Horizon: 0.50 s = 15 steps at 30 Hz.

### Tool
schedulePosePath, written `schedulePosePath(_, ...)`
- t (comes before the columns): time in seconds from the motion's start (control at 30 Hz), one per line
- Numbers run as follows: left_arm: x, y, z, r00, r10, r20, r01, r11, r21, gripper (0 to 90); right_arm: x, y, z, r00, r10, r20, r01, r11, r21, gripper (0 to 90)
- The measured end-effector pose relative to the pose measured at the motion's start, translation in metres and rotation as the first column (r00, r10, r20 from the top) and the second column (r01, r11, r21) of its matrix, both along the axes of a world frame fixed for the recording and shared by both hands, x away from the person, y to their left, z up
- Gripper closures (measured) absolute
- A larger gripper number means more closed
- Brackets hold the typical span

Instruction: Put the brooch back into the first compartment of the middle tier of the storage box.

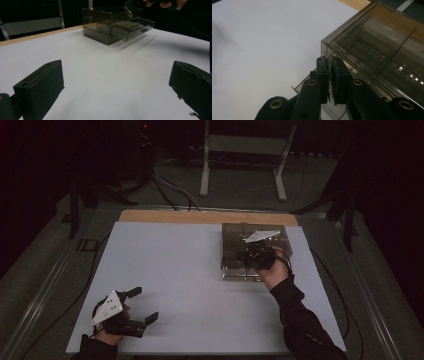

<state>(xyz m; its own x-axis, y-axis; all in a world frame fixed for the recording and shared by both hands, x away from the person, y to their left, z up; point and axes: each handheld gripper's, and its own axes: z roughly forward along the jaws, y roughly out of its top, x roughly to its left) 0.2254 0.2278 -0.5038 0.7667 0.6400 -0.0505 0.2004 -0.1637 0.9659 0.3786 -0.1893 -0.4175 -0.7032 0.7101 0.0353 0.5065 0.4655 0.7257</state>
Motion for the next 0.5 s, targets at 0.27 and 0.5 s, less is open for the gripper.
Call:
schedulePosePath(0.27, 0.000, 0.000, 0.000, 1.0000, 0.001, 0.002, -0.001, 1.0000, 0.003, 0.4, 0.006, -0.001, -0.011, 0.9994, -0.011, -0.031, 0.011, 0.9999, -0.002, 85.4)
schedulePosePath(0.5, -0.001, 0.000, 0.000, 1.0000, -0.001, 0.001, 0.001, 1.0000, 0.005, 0.4, 0.008, -0.002, -0.021, 0.9986, -0.013, -0.052, 0.013, 0.9999, -0.004, 85.3)
